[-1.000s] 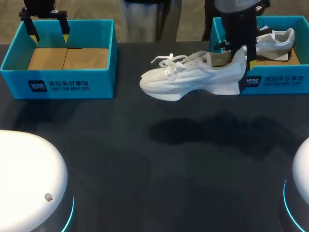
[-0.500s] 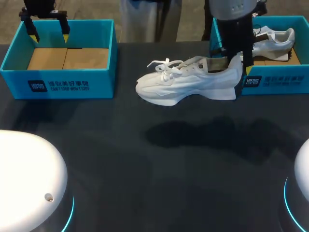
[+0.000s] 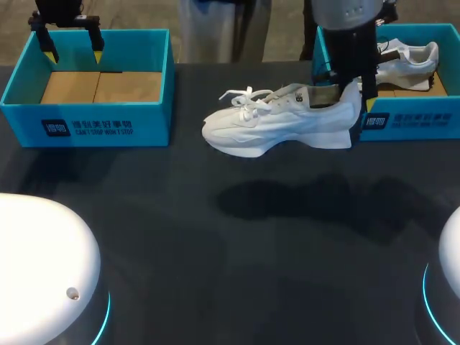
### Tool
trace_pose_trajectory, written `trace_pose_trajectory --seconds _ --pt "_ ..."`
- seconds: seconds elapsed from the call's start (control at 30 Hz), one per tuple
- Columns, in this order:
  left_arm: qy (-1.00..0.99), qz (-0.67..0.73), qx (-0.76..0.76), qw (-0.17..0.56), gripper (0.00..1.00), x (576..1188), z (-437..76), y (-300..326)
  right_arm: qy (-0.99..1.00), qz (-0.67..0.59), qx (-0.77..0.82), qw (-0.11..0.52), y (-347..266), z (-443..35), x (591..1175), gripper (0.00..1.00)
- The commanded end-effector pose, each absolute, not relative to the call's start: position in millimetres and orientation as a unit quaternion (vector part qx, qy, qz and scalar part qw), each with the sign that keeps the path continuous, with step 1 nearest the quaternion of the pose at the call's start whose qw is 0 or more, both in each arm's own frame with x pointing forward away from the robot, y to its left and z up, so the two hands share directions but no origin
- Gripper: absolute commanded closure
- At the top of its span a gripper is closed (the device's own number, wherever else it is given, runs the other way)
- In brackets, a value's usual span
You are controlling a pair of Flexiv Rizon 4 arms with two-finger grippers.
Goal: Take the shoe out of the shoebox, open the shoe tongue, remove and reinsert the insole, then place the shoe into the shoebox
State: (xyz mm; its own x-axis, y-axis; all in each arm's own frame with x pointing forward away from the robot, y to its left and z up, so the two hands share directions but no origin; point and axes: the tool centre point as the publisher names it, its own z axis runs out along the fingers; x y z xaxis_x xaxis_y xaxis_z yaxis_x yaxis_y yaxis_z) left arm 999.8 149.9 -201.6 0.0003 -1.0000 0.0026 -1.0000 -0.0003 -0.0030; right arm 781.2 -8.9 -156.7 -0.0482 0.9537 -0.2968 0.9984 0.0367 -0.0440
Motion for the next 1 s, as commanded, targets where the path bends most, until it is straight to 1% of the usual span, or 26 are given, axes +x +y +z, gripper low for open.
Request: trace_pose_trajectory --seconds 0.03,0.13,0.33,0.43,0.73,1.0 --pt "0.707 -0.001 -0.707 0.000 0.00 999.8 -200.9 149.9 0.714 -0.119 0.683 0.092 -9.6 -155.6 781.5 1.00" --pt "0.707 -0.001 -0.707 0.000 0.00 999.8 -200.9 149.9 0.714 -0.119 0.683 0.092 -9.6 -155.6 781.5 1.00" --pt "0.707 -0.001 -0.707 0.000 0.00 999.8 -200.9 149.9 0.719 -0.119 0.677 0.100 -0.4 -173.8 785.9 1.00" --pt "0.707 -0.001 -0.707 0.000 0.00 999.8 -200.9 149.9 0.724 -0.128 0.669 0.109 2.9 -186.7 788.0 1.00" --pt "0.707 -0.001 -0.707 0.000 0.00 999.8 -200.9 149.9 0.724 -0.125 0.670 0.105 6.2 -229.3 787.9 1.00" --pt "0.707 -0.001 -0.707 0.000 0.00 999.8 -200.9 149.9 0.729 -0.121 0.664 0.109 18.2 -255.8 791.5 1.00"
